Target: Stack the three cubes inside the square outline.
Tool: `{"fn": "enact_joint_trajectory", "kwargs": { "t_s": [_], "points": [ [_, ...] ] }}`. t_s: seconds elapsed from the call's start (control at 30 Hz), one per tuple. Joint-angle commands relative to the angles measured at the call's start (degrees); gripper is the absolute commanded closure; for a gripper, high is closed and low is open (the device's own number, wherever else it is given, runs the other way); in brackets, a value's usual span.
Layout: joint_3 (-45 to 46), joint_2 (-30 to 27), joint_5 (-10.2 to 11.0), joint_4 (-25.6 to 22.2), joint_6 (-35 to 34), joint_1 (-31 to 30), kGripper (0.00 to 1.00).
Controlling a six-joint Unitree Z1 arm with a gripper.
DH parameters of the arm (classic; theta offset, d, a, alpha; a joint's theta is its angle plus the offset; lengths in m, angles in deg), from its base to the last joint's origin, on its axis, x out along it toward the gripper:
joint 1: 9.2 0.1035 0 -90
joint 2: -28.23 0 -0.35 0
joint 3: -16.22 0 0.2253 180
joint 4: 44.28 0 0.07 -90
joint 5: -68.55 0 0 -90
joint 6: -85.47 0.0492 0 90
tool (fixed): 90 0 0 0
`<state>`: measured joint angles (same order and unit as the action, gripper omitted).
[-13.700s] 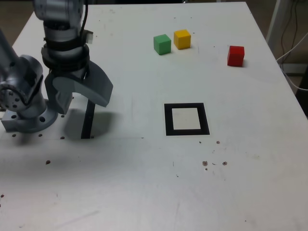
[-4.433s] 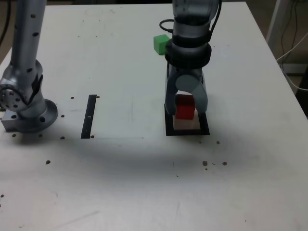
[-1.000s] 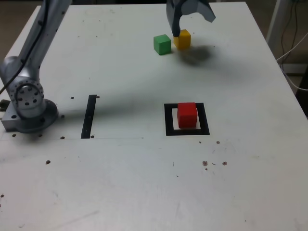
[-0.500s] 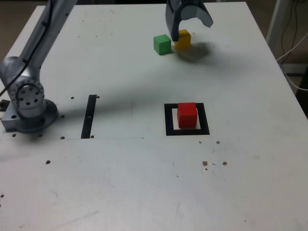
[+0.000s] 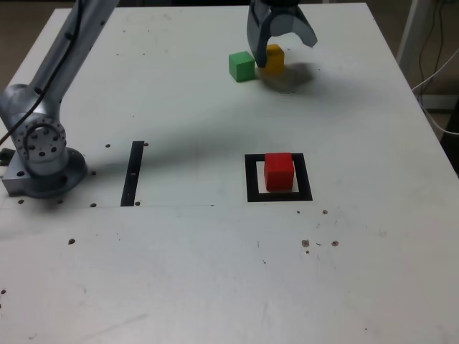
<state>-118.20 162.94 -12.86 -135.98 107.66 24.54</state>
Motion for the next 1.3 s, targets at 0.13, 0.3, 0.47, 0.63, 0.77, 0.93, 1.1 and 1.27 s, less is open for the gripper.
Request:
{"fn": "enact_joint_trajectory", "kwargs": {
  "t_s": [0.13, 0.3, 0.47, 0.63, 0.77, 0.93, 1.1, 1.27],
  "points": [
    [-0.7, 1.3, -0.3, 0.2, 0.1, 0.6, 0.04],
    [-1.3, 1.9, -0.4, 0.0, 0.1, 0.9, 0.09],
    [-1.7, 2.1, -0.4, -0.7, -0.1, 1.2, 0.23],
    [-1.8, 2.2, -0.4, -0.9, -0.4, 1.2, 0.50],
    [-1.9, 2.3, -0.5, -0.7, -0.3, 1.2, 0.69],
    [-1.9, 2.4, -1.1, -0.7, -0.1, 1.2, 0.74],
    [-1.9, 2.5, -1.6, -0.7, -0.1, 1.2, 0.74],
    [-1.9, 2.5, -1.8, -0.7, 0.0, 1.2, 0.74]
  ]
}}
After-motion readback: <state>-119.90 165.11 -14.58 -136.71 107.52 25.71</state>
